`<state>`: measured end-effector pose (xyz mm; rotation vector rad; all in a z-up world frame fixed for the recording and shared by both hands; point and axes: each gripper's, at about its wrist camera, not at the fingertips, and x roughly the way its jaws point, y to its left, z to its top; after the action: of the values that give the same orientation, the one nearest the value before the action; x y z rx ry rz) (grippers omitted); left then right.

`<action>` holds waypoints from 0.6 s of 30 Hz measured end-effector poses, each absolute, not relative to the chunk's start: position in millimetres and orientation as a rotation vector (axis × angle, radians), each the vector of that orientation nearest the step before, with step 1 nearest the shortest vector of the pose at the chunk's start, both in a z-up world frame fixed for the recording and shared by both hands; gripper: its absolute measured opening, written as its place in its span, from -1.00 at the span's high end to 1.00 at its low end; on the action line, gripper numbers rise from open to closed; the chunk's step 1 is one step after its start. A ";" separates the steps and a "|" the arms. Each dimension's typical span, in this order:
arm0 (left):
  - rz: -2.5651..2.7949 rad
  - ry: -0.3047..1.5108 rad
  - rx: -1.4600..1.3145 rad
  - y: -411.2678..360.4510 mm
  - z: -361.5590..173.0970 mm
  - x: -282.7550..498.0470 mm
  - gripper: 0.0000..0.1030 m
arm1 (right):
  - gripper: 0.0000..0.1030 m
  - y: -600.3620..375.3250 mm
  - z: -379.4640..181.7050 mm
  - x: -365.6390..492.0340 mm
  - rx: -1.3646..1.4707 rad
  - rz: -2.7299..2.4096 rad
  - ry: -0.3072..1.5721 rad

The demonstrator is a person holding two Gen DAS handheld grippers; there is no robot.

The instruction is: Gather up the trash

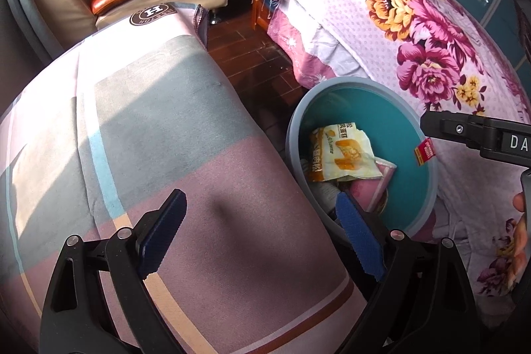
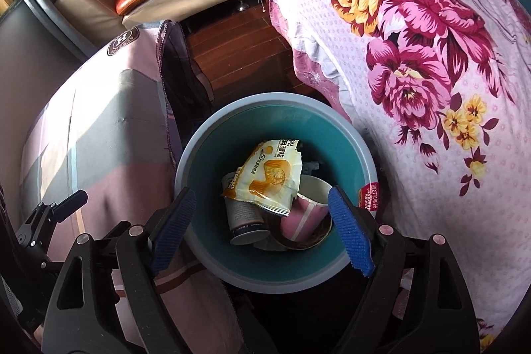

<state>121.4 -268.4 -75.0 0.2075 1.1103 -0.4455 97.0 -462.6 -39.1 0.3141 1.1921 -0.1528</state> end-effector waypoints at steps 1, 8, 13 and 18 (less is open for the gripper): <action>-0.449 1.110 0.206 -267.0 -73.3 119.7 -0.78 | -0.53 -460.0 -36.7 94.1 0.300 -0.152 1.185; -0.443 1.086 0.192 -256.0 -57.4 105.1 -0.78 | -0.68 -446.0 -22.1 74.0 0.251 -0.137 1.160; -0.406 1.070 0.179 -240.1 -46.6 94.1 -0.83 | -0.87 -434.6 -11.8 56.2 0.227 -0.124 1.153; -0.386 1.051 0.160 -222.4 -37.4 82.4 -0.92 | -0.87 -420.6 -3.8 37.3 0.202 -0.115 1.143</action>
<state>82.4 -222.4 -37.4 0.1603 1.0512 -0.3860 37.3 -420.6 -3.8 0.2024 1.1434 -0.1151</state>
